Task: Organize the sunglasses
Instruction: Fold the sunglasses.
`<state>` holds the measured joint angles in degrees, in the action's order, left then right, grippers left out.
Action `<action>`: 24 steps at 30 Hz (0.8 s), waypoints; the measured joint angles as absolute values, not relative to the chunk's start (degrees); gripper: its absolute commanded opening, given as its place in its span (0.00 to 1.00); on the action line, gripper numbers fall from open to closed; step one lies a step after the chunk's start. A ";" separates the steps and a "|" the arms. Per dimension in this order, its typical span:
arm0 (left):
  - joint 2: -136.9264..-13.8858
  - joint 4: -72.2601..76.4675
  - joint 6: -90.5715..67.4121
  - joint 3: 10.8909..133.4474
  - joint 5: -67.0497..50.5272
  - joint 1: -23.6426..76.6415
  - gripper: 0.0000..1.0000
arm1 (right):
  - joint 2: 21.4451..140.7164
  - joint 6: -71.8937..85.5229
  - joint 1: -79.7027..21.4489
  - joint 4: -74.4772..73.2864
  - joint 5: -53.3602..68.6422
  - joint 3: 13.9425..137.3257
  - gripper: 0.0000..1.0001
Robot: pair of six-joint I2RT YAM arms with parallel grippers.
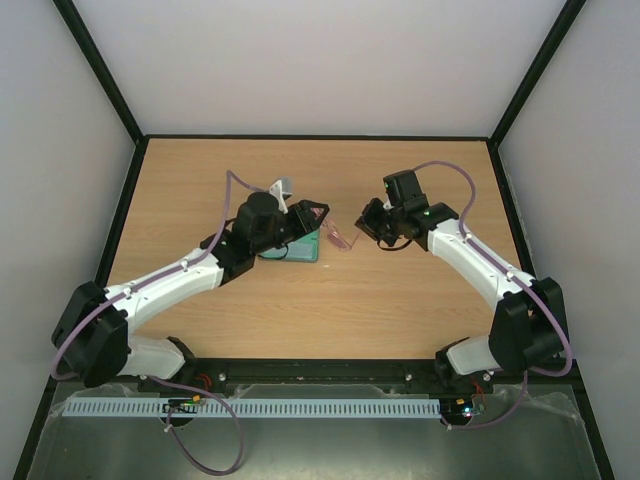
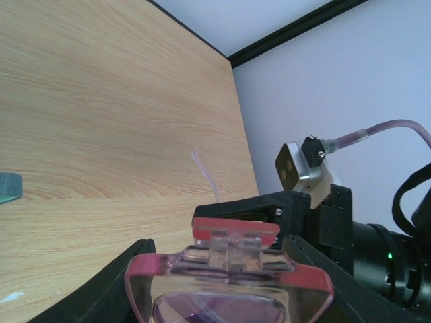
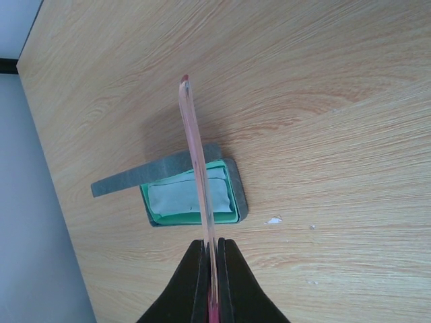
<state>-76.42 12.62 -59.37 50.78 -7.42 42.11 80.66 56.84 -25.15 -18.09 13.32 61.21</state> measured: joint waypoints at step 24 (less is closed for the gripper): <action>-77.38 5.63 -56.29 54.28 -13.37 37.71 0.51 | 70.76 44.60 -17.63 -26.70 8.23 63.68 0.29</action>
